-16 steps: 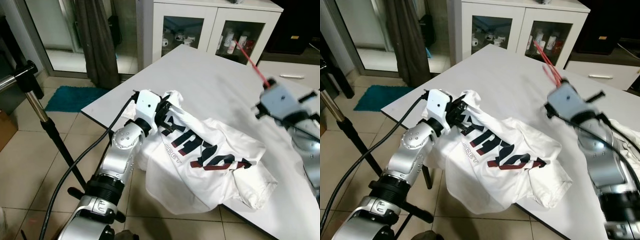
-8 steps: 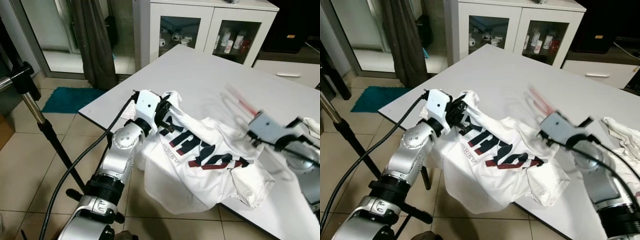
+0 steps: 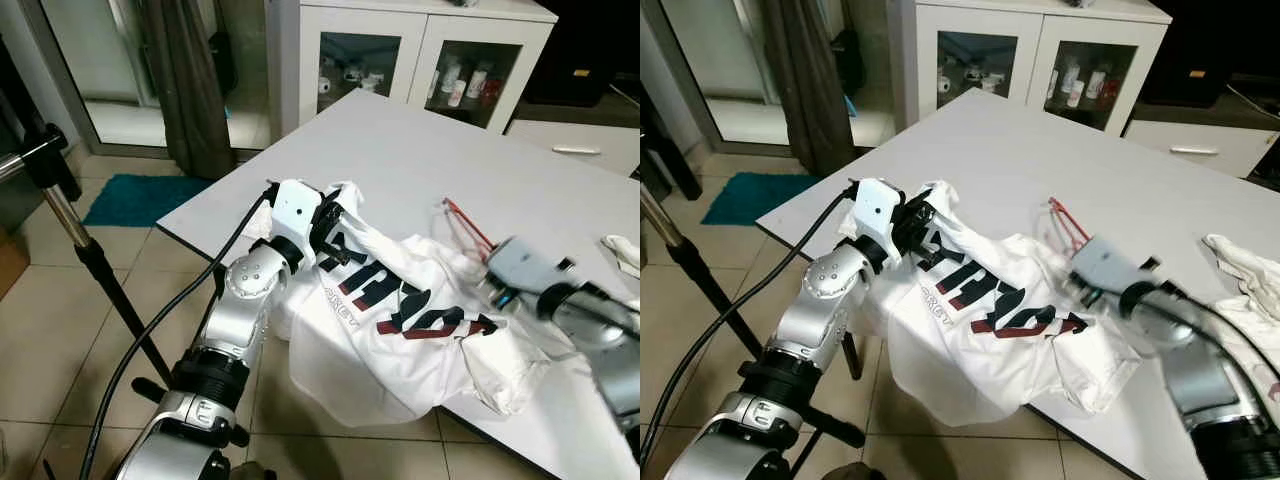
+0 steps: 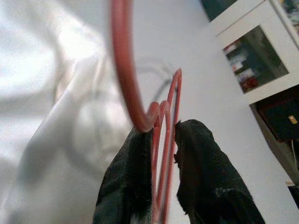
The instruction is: Hang hanger
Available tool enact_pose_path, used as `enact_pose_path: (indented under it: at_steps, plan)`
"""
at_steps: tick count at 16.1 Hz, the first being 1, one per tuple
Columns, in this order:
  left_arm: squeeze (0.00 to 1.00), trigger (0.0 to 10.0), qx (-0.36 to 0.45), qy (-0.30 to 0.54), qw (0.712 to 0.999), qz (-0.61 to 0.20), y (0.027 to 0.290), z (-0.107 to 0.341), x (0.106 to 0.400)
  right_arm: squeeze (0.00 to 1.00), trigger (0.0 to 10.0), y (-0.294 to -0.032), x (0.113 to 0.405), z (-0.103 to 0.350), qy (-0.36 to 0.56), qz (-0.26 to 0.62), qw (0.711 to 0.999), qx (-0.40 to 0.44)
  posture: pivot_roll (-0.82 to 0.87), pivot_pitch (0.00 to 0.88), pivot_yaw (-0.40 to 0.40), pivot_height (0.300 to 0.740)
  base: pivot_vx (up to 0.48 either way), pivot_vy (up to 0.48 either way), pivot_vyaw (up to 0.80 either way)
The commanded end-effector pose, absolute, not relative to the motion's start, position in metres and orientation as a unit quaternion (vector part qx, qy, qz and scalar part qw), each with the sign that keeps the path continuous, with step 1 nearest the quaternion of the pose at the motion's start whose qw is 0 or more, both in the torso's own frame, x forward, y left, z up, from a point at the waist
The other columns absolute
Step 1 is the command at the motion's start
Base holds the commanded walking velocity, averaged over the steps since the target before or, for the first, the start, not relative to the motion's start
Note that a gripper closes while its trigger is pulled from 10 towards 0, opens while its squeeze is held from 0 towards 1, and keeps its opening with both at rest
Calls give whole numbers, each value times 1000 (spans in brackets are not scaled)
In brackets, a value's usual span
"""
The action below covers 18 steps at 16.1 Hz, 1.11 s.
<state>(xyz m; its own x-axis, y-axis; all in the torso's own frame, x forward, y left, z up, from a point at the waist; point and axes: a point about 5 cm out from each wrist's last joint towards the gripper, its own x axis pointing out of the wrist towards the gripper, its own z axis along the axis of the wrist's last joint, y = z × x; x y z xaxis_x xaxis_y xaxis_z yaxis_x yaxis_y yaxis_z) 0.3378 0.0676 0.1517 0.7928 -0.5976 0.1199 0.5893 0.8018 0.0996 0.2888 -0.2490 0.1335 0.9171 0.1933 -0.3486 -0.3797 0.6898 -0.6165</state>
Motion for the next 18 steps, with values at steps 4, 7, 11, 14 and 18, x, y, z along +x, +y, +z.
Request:
enact_pose_path:
  at_steps: [4, 7, 11, 14, 18]
  plan:
    - [0, 10000, 34, -76, 944, -319, 65, 154, 338, 0, 10000, -251, 286, 169, 95, 190, 923, -320, 15, 0, -25, 723, 0, 0, 0]
    - [0, 10000, 33, -76, 944, -320, 64, 154, 337, 1000, 10000, -255, 281, 183, 82, 203, 938, -269, 7, 0, -23, 723, 0, 0, 0]
    - [0, 10000, 33, -75, 944, -320, 64, 153, 337, 0, 10000, -248, 280, 211, 11, 216, 953, -210, 7, 0, -22, 723, 0, 0, 0]
    - [0, 10000, 32, -76, 943, -322, 63, 154, 337, 0, 10000, -222, 288, 221, -48, 244, 955, -160, 11, 0, -21, 723, 0, 0, 0]
    - [0, 10000, 33, -77, 943, -323, 63, 155, 337, 47, 10000, -195, 299, 197, -5, 293, 933, -211, 23, 0, -27, 723, 0, 0, 0]
